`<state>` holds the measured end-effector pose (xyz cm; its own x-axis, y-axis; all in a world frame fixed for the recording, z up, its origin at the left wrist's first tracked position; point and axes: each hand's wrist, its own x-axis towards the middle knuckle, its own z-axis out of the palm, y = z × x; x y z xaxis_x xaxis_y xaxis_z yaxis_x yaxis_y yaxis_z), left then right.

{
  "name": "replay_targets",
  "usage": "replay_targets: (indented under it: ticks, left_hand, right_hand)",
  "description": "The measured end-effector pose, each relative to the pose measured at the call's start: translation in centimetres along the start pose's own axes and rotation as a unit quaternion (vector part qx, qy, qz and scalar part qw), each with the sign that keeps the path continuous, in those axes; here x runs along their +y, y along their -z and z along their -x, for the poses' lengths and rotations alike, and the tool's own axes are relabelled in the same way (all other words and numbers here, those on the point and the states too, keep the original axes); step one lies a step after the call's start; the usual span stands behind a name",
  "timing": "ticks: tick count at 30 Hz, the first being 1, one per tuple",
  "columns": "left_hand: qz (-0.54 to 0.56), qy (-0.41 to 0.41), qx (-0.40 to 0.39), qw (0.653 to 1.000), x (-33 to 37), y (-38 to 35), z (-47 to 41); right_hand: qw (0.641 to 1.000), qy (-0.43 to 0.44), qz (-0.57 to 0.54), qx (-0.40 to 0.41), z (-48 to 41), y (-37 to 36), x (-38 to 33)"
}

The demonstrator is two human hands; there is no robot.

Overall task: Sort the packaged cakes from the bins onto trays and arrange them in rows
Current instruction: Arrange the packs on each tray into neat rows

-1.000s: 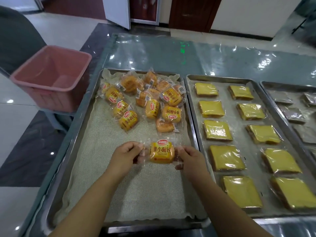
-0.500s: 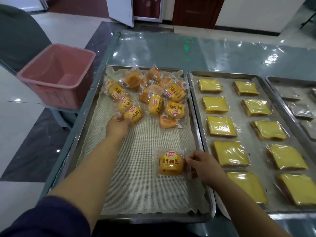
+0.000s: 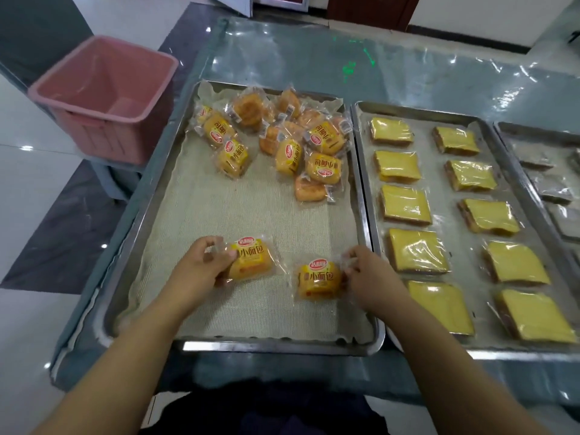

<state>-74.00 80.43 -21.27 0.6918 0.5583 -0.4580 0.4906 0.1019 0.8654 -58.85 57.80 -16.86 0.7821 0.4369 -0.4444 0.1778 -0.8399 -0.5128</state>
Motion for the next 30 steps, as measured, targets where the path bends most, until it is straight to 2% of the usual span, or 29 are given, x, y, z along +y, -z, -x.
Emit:
replay_targets:
  ticks: [3,6,11,12,15,18,25,30]
  left_hand:
    - [-0.014,0.005,-0.050,0.999,-1.2,0.0,1.7]
    - [-0.068,-0.009,-0.055,0.996,-1.5,-0.1,2.7]
    - [-0.186,-0.042,-0.032,0.981,-0.8,-0.2,3.0]
    - [-0.180,-0.042,-0.042,0.982,-0.5,-0.2,3.1]
    - [-0.125,-0.022,-0.091,0.988,-0.1,-0.6,3.6]
    - [-0.183,-0.034,-0.107,0.977,-0.5,-1.1,3.6]
    - [-0.323,-0.072,-0.086,0.940,-0.4,-1.2,2.9]
    - [-0.330,-0.066,-0.095,0.937,0.6,-0.3,2.2]
  right_hand:
    - [0.999,-0.011,0.034,-0.037,0.2,0.3,0.1]
    - [0.995,-0.023,0.073,-0.058,0.7,0.2,0.2]
    - [0.982,-0.018,0.188,-0.022,1.7,-0.4,0.0]
    - [0.980,-0.017,0.196,-0.017,1.9,-0.5,0.0]
    - [0.984,-0.022,0.174,-0.010,2.4,-0.5,0.1]
    - [0.991,-0.034,0.132,-0.007,2.6,-0.3,0.4]
    - [0.971,-0.017,0.235,0.037,3.3,-1.0,-0.4]
    - [0.961,0.010,0.272,0.047,2.7,-0.1,-1.4]
